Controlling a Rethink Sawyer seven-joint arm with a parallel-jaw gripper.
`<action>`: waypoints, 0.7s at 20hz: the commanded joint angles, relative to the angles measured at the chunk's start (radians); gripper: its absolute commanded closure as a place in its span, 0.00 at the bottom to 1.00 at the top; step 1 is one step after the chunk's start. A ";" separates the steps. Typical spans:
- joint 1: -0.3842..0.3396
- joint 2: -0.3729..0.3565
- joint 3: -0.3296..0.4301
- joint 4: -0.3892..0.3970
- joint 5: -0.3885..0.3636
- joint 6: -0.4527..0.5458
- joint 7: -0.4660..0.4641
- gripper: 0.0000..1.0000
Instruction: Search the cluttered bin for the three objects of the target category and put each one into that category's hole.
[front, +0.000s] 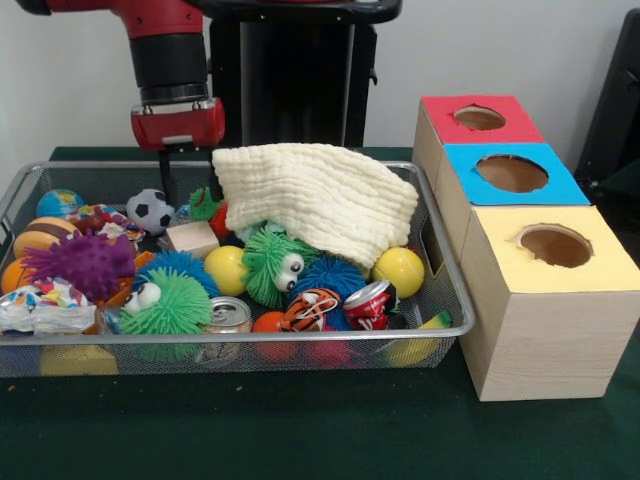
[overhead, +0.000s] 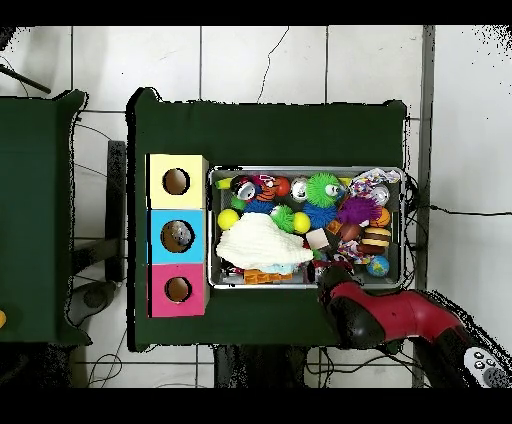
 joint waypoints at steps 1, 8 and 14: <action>-0.011 0.069 0.084 -0.172 -0.092 0.118 -0.149 0.00; -0.031 0.147 0.086 -0.217 -0.134 0.102 -0.145 0.00; -0.030 0.171 0.066 -0.239 -0.154 0.101 -0.128 0.00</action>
